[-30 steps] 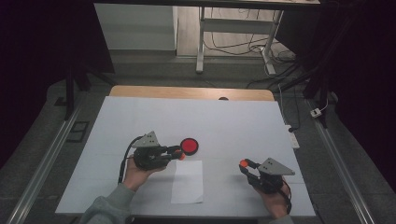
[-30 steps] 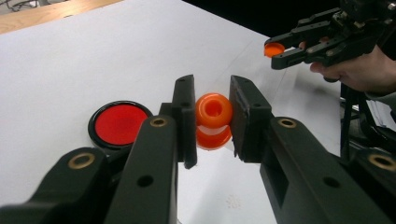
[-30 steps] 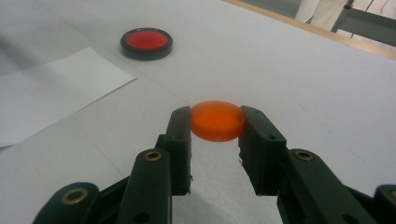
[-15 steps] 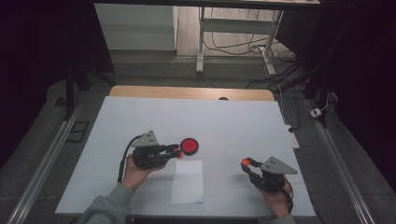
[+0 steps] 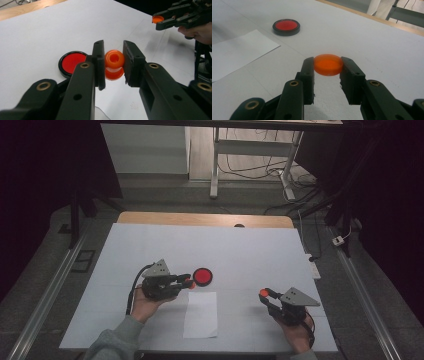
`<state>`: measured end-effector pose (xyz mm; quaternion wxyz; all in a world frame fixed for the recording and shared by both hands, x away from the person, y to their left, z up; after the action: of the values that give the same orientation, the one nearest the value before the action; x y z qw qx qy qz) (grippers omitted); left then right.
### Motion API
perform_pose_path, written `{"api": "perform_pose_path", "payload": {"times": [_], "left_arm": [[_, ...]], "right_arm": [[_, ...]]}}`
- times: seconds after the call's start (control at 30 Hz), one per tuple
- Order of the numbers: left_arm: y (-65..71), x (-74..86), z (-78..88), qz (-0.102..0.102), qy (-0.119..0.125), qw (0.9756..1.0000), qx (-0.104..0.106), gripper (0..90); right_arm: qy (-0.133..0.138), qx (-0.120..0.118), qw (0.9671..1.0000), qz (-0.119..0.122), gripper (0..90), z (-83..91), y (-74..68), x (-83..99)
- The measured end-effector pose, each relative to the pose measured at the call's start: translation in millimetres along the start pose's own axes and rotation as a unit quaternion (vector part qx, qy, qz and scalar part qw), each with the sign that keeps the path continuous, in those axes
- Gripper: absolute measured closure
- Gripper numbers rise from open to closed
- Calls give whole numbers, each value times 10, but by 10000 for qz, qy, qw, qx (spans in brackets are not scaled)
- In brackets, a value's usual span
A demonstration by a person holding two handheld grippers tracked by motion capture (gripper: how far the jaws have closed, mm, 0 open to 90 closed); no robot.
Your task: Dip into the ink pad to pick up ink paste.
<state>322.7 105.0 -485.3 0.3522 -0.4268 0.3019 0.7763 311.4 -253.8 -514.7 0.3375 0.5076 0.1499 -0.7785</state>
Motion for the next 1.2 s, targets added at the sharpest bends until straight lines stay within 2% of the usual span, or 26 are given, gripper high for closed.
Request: {"api": "perform_pose_path", "payload": {"times": [0.33, 0.6, 0.87, 1.13, 1.2], "left_arm": [[-221, -135, -56, 195, -11, 9997, -167, 727], [-361, -142, -196, 195, -184, 9992, -294, 727], [-409, -162, -345, 202, -264, 9989, -342, 727], [-432, -163, -524, 4, -412, 9985, -370, 727], [-449, -145, -565, 12, -461, 9983, -362, 727]], "right_arm": [[25, 30, 10000, -68, 644, 12, 46, 4], [-2, 36, 10000, -79, 644, -3, 51, 12], [-2, 47, 10000, -77, 644, 1, 53, 12], [2, 54, 10000, -79, 644, 2, 59, 11], [-1, 51, 10000, -85, 644, 3, 58, 12]]}}
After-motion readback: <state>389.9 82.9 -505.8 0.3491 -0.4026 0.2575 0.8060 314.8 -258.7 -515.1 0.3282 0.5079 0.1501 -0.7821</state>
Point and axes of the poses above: each handheld gripper's, and its own axes: z roughly backward along the jaws, x roughly out of its underside, y roughly to its right, the point moved 4 cm from there along -z, roughly forward along the jaws
